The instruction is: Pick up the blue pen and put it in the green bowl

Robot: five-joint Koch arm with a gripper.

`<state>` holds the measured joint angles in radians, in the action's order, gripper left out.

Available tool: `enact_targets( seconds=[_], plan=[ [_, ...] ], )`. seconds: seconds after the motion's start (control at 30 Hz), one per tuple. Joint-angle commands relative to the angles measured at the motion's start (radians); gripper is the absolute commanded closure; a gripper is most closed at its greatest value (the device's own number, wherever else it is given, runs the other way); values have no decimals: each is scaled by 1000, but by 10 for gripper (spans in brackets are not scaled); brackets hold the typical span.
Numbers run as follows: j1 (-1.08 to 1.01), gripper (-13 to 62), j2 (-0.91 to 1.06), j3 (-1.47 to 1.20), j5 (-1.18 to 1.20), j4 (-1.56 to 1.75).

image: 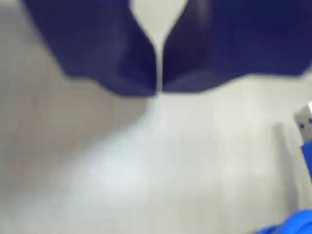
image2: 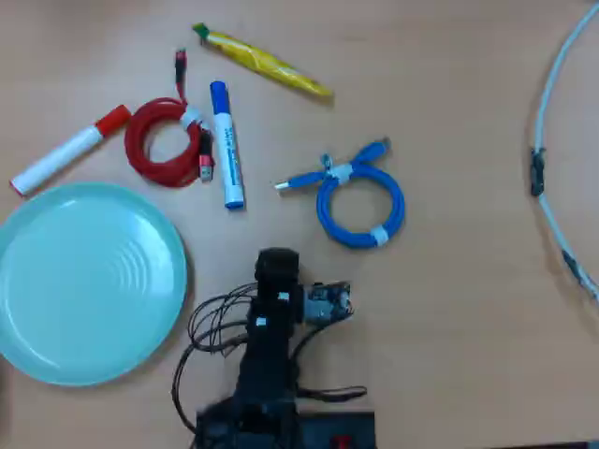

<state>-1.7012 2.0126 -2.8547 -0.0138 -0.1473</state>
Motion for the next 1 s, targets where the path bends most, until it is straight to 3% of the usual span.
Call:
enact_targets(
  seconds=[0.0,0.33,0.63,0.8,0.97],
  plan=[
    [117,546,75,529,6,-676],
    [130,549,71,597,6,-733],
    [187,544,-166,1017,-11,-1000],
    [224,543,-371,1293,-160,-1180],
    [273,545,-446,1450,-399,-1246]
  ],
)
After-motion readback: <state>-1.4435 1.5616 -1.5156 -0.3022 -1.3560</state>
